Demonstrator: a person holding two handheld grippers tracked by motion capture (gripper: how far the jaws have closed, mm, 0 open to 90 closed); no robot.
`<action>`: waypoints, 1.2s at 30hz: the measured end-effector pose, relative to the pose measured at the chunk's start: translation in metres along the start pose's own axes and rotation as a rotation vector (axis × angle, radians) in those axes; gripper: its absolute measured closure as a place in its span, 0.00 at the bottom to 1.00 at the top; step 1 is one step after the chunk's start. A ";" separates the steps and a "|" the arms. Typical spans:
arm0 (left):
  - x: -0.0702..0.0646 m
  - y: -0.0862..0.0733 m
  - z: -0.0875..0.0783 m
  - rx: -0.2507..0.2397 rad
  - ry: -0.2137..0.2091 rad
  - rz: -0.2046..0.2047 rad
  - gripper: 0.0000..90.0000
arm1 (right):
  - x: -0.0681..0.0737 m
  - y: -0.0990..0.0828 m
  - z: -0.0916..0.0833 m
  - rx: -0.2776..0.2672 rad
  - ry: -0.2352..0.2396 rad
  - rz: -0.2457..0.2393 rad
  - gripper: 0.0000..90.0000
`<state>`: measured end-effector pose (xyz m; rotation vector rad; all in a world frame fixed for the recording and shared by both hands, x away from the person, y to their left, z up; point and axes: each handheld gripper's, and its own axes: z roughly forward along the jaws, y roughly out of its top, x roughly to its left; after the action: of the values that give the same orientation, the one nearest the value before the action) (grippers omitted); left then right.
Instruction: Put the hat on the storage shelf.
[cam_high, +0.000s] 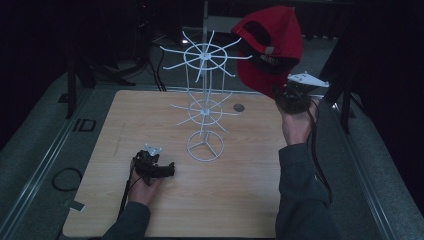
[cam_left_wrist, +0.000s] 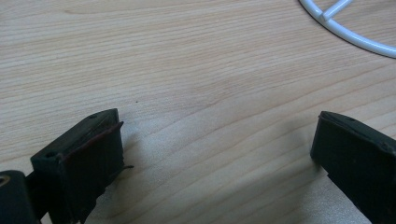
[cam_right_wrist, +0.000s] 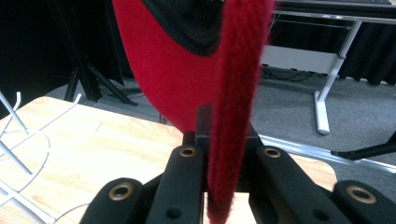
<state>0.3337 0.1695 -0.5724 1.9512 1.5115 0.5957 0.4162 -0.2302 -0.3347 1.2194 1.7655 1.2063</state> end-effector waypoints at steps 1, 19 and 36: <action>0.000 0.000 0.000 0.000 0.000 0.000 0.03 | 0.001 0.001 -0.001 -0.002 0.001 -0.004 0.96; 0.000 0.000 0.000 0.000 0.000 0.000 0.03 | 0.027 -0.009 0.008 0.033 0.012 -0.099 0.96; 0.000 0.000 0.000 0.000 0.000 0.002 0.03 | 0.029 -0.036 0.025 0.120 -0.007 -0.162 0.95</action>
<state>0.3338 0.1697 -0.5724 1.9526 1.5095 0.5969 0.4166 -0.2001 -0.3781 1.1215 1.9155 1.0146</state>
